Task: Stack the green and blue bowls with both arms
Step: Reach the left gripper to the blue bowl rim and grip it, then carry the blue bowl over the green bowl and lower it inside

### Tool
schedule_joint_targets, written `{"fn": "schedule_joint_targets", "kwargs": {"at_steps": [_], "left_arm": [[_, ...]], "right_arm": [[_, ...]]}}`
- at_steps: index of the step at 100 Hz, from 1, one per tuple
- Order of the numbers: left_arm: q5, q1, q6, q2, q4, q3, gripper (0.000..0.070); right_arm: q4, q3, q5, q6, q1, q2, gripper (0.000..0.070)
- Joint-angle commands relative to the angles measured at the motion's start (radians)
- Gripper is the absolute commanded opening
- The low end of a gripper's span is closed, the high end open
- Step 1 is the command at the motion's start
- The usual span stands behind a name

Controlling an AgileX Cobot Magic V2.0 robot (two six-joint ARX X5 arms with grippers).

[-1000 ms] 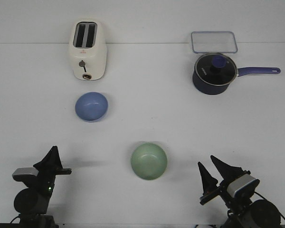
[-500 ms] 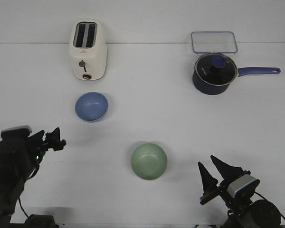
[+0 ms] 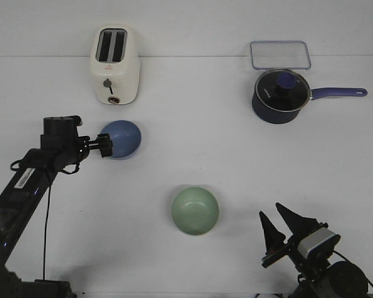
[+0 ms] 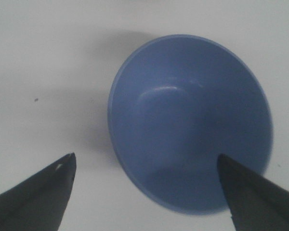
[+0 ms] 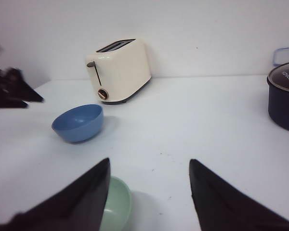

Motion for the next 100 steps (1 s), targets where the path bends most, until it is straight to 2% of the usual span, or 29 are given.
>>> {"fn": "schedule_joint_targets", "kwargs": {"at_steps": [1, 12, 17, 28, 35, 43, 46, 67, 100], "left_arm": [[0.005, -0.003, 0.024, 0.071, 0.026, 0.040, 0.0538], [-0.003, -0.003, 0.030, 0.166, 0.054, 0.072, 0.0534], [-0.007, -0.003, 0.029, 0.199, 0.074, 0.077, 0.0506], [-0.021, -0.003, 0.030, 0.236, 0.085, 0.079, 0.0350], [-0.032, -0.003, 0.029, 0.239, 0.087, 0.079, 0.0225], [-0.032, -0.006, 0.034, 0.238, 0.093, 0.079, 0.0041], [-0.032, -0.009, 0.042, 0.238, 0.093, 0.079, 0.0000], [-0.027, -0.016, 0.044, 0.207, 0.078, 0.093, 0.0010], [0.161, -0.053, 0.024, -0.152, -0.032, 0.096, 0.0010]], "right_arm": [[0.013, 0.004, 0.001, -0.003, 0.008, 0.006, 0.0334], [0.013, 0.004, 0.002, -0.003, 0.008, 0.006, 0.0334], [0.013, 0.004, 0.002, -0.003, 0.008, 0.006, 0.0334], [0.014, 0.004, 0.001, -0.003, 0.008, 0.006, 0.0334], [0.014, 0.004, 0.001, -0.003, 0.008, 0.006, 0.0334], [0.014, 0.004, 0.001, -0.003, 0.008, 0.006, 0.0334], [0.015, 0.004, 0.001, -0.003, 0.008, 0.006, 0.0334], [0.016, 0.004, 0.001, -0.003, 0.008, 0.006, 0.0334], [0.018, 0.005, 0.001, -0.003, 0.008, 0.006, 0.0334]]}}
